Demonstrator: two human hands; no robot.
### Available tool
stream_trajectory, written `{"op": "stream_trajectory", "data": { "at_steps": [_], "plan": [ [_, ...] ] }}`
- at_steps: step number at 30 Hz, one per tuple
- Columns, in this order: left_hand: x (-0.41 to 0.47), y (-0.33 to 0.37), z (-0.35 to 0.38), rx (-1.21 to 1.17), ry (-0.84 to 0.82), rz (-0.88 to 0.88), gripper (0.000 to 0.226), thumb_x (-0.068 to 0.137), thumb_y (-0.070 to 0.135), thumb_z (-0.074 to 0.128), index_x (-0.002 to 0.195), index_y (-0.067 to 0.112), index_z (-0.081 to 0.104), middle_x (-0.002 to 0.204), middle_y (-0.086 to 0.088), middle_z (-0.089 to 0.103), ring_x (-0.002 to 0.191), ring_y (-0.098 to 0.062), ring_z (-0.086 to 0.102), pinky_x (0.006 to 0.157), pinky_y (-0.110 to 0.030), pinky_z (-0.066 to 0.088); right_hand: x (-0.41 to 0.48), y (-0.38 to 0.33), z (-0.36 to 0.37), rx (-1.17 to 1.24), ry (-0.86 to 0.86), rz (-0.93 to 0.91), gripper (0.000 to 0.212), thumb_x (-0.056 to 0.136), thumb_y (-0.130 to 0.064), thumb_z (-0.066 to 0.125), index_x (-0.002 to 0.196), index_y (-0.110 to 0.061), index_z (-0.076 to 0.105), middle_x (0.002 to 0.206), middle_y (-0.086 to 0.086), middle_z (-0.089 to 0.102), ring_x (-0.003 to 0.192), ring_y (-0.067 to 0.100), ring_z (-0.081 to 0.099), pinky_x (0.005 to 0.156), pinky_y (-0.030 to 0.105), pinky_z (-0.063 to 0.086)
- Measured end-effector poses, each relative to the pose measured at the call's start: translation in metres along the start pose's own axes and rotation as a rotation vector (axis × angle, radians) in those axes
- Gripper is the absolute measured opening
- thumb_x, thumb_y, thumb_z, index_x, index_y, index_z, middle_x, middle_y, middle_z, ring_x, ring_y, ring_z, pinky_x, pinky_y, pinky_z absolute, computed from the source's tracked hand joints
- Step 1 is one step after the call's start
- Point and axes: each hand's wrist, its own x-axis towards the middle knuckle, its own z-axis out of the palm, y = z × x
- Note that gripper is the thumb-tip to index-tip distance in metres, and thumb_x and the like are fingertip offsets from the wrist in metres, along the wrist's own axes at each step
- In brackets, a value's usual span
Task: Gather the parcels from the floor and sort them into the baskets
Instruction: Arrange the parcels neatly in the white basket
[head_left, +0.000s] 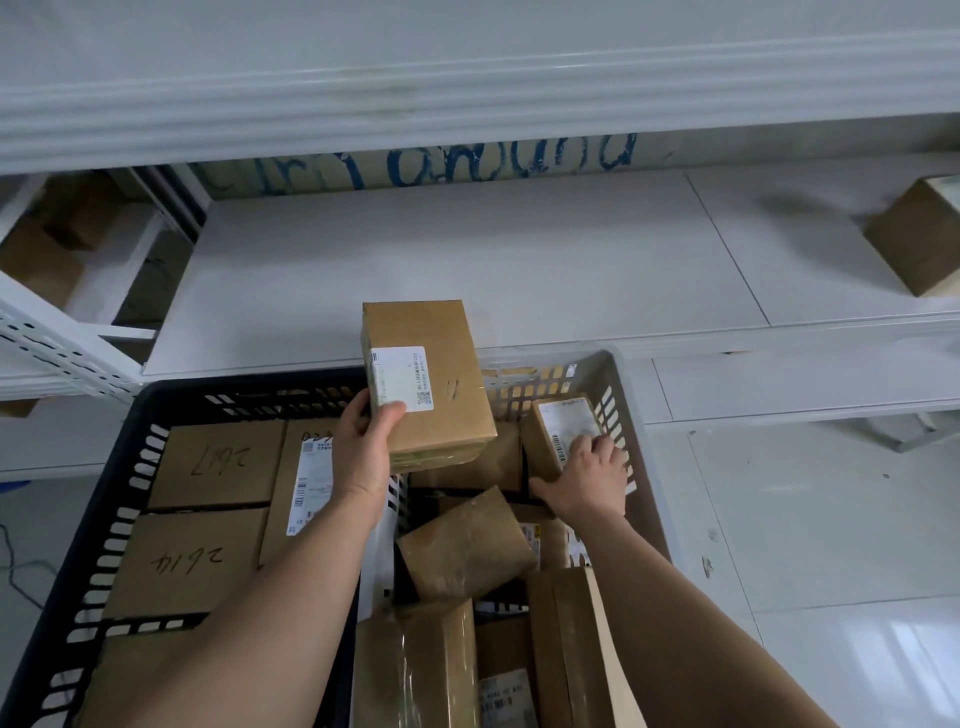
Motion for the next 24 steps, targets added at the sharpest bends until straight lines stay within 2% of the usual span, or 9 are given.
{"op": "stream_trajectory", "data": {
  "at_steps": [2,8,10,13,17,19,21,22,24],
  "plan": [
    [-0.002,0.001,0.000,0.004,-0.014,0.001,0.044,0.087,0.026,0.064,0.130,0.019,0.057,0.116,-0.004,0.067,0.093,-0.011,0.062,0.069,-0.023,0.046,0.001,-0.001,0.001,0.010,-0.005,0.023,0.078,0.076,-0.060,0.064,0.137,-0.019,0.038,0.152,0.020,0.022,0.140,0.039,0.022,0.114,0.045,0.026],
    [-0.004,0.000,-0.001,0.044,-0.058,-0.027,0.073,0.061,0.047,0.066,0.129,0.023,0.057,0.114,-0.001,0.068,0.103,-0.016,0.063,0.076,-0.026,0.048,0.014,-0.004,-0.002,-0.037,-0.019,0.096,0.061,0.082,-0.038,0.064,0.134,-0.019,0.039,0.142,0.022,0.035,0.132,0.039,0.033,0.108,0.045,0.034],
    [-0.007,0.001,-0.003,0.066,-0.083,-0.024,0.079,0.057,0.051,0.066,0.130,0.024,0.056,0.112,0.002,0.068,0.104,-0.016,0.063,0.075,-0.026,0.047,0.019,-0.008,-0.002,0.012,-0.011,0.132,0.059,0.085,-0.035,0.064,0.135,-0.017,0.038,0.141,0.023,0.033,0.127,0.039,0.042,0.100,0.043,0.044],
    [-0.008,0.002,-0.002,0.110,-0.128,-0.005,0.074,0.063,0.043,0.065,0.133,0.025,0.052,0.110,0.007,0.067,0.101,-0.011,0.061,0.073,-0.023,0.045,0.026,-0.019,-0.001,0.153,0.007,0.195,0.050,0.092,-0.026,0.061,0.135,-0.014,0.038,0.148,0.024,0.022,0.112,0.037,0.058,0.082,0.038,0.053],
    [-0.009,0.003,-0.002,0.152,-0.154,-0.036,0.090,0.049,0.054,0.064,0.133,0.027,0.047,0.113,0.008,0.063,0.103,-0.011,0.059,0.076,-0.027,0.046,0.032,-0.025,-0.005,0.290,0.013,0.206,0.047,0.092,-0.032,0.061,0.131,-0.012,0.044,0.149,0.021,0.021,0.103,0.035,0.062,0.078,0.039,0.054],
    [-0.011,0.003,-0.003,0.133,-0.173,-0.063,0.091,0.047,0.053,0.064,0.133,0.029,0.045,0.111,0.007,0.063,0.102,-0.012,0.060,0.075,-0.027,0.047,0.028,-0.027,-0.012,0.466,0.037,0.192,0.041,0.095,-0.040,0.053,0.124,-0.011,0.052,0.139,0.016,0.038,0.097,0.029,0.062,0.077,0.037,0.053],
    [-0.011,0.001,-0.002,0.108,-0.184,-0.091,0.085,0.048,0.049,0.067,0.129,0.031,0.048,0.112,0.003,0.064,0.103,-0.016,0.061,0.079,-0.028,0.048,0.023,-0.030,-0.022,0.794,-0.004,0.120,0.047,0.096,-0.050,0.047,0.119,-0.010,0.059,0.117,0.011,0.060,0.094,0.024,0.061,0.080,0.037,0.053],
    [-0.012,0.001,-0.002,0.112,-0.201,-0.096,0.078,0.050,0.047,0.068,0.124,0.032,0.051,0.112,0.002,0.065,0.103,-0.016,0.061,0.079,-0.028,0.048,0.018,-0.032,-0.027,0.997,-0.092,0.090,0.052,0.095,-0.054,0.048,0.117,-0.009,0.061,0.107,0.009,0.065,0.095,0.023,0.062,0.080,0.037,0.053],
    [-0.012,0.000,-0.002,0.157,-0.258,-0.103,0.074,0.050,0.046,0.068,0.122,0.033,0.055,0.114,0.001,0.066,0.102,-0.017,0.062,0.078,-0.028,0.048,0.006,-0.035,-0.039,1.302,-0.340,0.044,0.059,0.090,-0.061,0.050,0.122,-0.012,0.061,0.109,0.008,0.068,0.101,0.024,0.065,0.083,0.035,0.053]
  ]
}}
